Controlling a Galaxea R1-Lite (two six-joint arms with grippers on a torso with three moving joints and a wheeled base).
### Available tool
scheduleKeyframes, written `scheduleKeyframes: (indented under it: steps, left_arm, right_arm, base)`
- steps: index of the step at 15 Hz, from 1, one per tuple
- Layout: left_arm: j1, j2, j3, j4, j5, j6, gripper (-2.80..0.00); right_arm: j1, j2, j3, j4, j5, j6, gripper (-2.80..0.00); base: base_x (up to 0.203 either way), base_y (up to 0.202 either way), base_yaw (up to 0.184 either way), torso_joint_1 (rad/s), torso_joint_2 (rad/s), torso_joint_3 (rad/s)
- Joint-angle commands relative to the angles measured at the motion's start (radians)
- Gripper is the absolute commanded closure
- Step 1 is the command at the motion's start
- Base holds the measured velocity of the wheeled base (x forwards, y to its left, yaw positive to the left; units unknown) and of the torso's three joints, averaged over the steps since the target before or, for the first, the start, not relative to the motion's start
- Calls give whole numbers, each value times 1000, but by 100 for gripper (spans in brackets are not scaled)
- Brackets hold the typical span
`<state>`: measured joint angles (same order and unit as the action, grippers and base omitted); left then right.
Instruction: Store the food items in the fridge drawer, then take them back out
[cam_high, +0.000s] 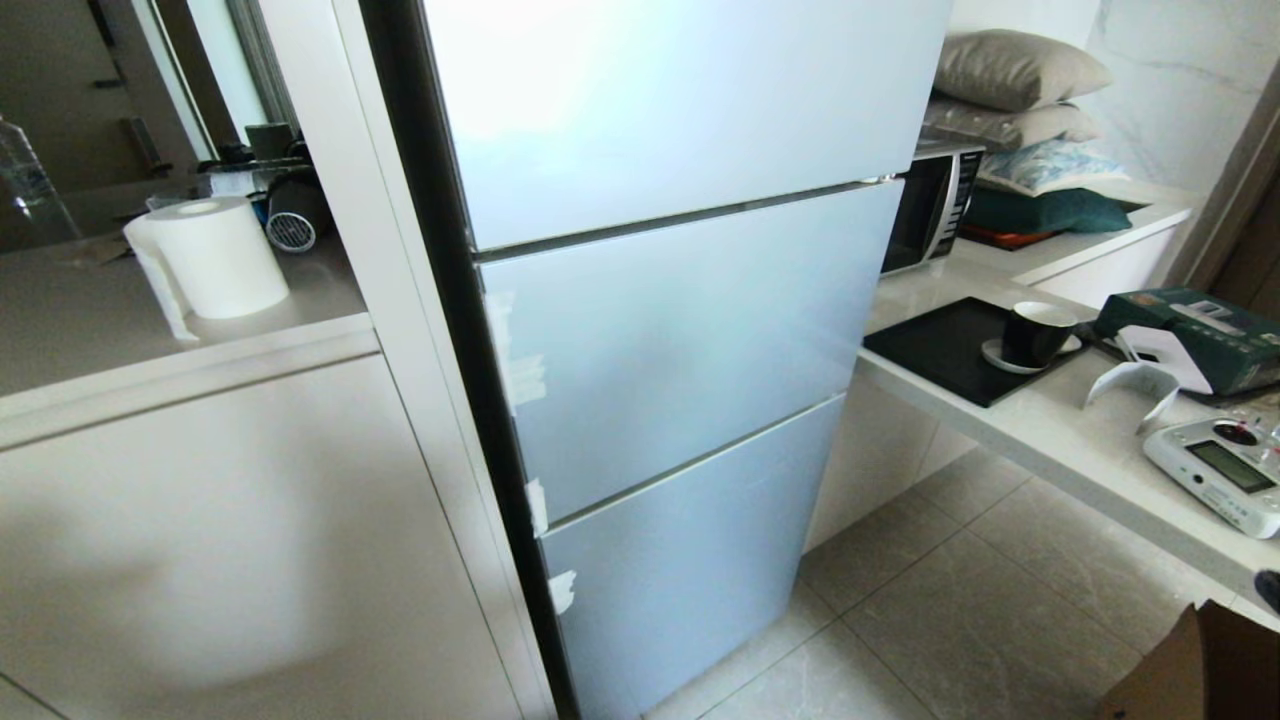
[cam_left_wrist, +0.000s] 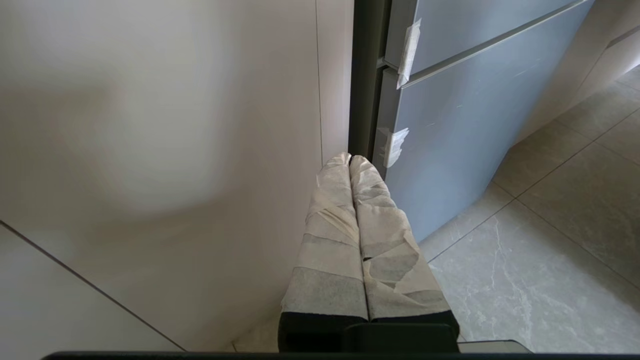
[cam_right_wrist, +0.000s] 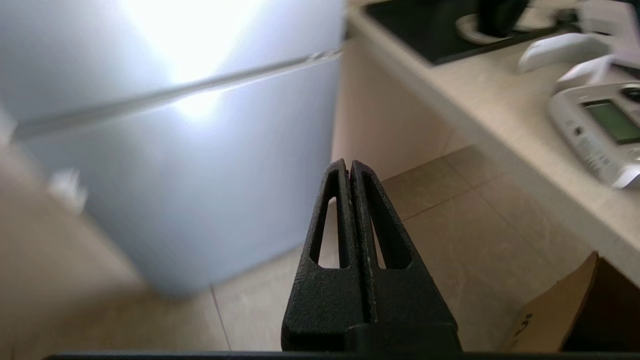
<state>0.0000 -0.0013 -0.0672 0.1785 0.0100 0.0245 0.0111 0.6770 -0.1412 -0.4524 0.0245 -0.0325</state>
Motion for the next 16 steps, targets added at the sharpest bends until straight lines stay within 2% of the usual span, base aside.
scheduleKeyframes:
  steps: [1,3,5,6,10,16]
  left_arm:
    - [0,1,0,1,1,0,0]
    - [0,1,0,1,0,-1,0]
    - [0,1,0,1,1,-14,0]
    - [0,1,0,1,1,-14,0]
    - [0,1,0,1,1,-14,0]
    - [0,1,0,1,1,-14,0]
  right_arm:
    - [-34,-409,54,239,70,-45,0]
    - [-24,-613,73,349,77,-51,0]
    - [-16,-686,122,379,5,-50,0]
    - [-12,-679,143,399,-24,-49,0]
    - [-11,-679,143,454,-22,-17,0]
    - [-11,-679,141,455,-25,-7,0]
  base:
    - [0,0,0,0,0,0]
    - [0,0,0,0,0,0]
    - [0,0,0,0,0,0]
    - [0,0,0,0,0,0]
    - [0,0,0,0,0,0]
    - [0,0,0,0,0,0]
